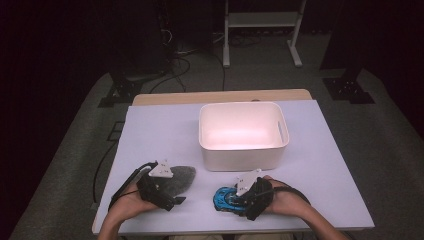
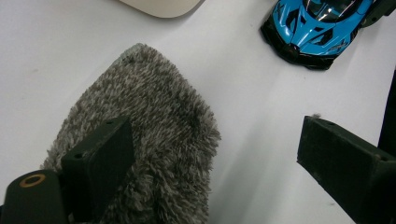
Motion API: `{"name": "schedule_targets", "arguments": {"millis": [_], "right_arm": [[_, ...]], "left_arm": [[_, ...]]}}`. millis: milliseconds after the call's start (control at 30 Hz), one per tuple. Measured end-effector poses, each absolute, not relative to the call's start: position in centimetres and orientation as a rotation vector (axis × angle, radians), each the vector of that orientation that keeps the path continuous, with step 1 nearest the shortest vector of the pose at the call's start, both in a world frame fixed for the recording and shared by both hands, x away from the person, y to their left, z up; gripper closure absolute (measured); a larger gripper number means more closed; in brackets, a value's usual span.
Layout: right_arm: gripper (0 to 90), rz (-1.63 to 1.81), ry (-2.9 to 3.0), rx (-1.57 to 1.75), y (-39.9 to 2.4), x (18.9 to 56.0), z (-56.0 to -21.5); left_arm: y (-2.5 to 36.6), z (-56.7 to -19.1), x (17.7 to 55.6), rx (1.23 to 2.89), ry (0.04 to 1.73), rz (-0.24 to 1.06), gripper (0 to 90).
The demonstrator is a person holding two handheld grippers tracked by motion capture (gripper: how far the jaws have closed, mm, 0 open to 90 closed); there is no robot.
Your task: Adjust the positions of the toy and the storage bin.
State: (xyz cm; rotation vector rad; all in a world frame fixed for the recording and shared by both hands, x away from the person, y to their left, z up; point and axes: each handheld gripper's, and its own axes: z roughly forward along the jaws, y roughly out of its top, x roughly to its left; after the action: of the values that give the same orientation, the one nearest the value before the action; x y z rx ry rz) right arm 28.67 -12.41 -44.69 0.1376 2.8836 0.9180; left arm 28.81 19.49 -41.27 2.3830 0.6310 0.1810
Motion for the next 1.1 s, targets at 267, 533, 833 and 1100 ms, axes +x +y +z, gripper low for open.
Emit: {"name": "schedule_targets", "arguments": {"millis": [267, 533, 833, 1100], "right_arm": [[18.5, 0.904, 2.878, 0.099, -12.31, 28.47, -44.56], [13.1, 0.892, 2.883, 0.137, -12.2, 28.76, -44.67], [10.4, 0.892, 2.88, 0.156, -12.16, 28.84, -44.74], [11.4, 0.905, 2.918, 0.233, -12.33, 29.18, -44.9]], "left_arm": [[19.37, -41.41, 28.81, 2.394, 0.628, 0.17, 10.2], [19.34, -41.39, 28.78, 2.398, 0.626, 0.168, 10.2], [19.27, -41.5, 28.79, 2.4, 0.624, 0.162, 10.2], [19.25, -41.49, 28.78, 2.406, 0.622, 0.161, 10.2]]}}
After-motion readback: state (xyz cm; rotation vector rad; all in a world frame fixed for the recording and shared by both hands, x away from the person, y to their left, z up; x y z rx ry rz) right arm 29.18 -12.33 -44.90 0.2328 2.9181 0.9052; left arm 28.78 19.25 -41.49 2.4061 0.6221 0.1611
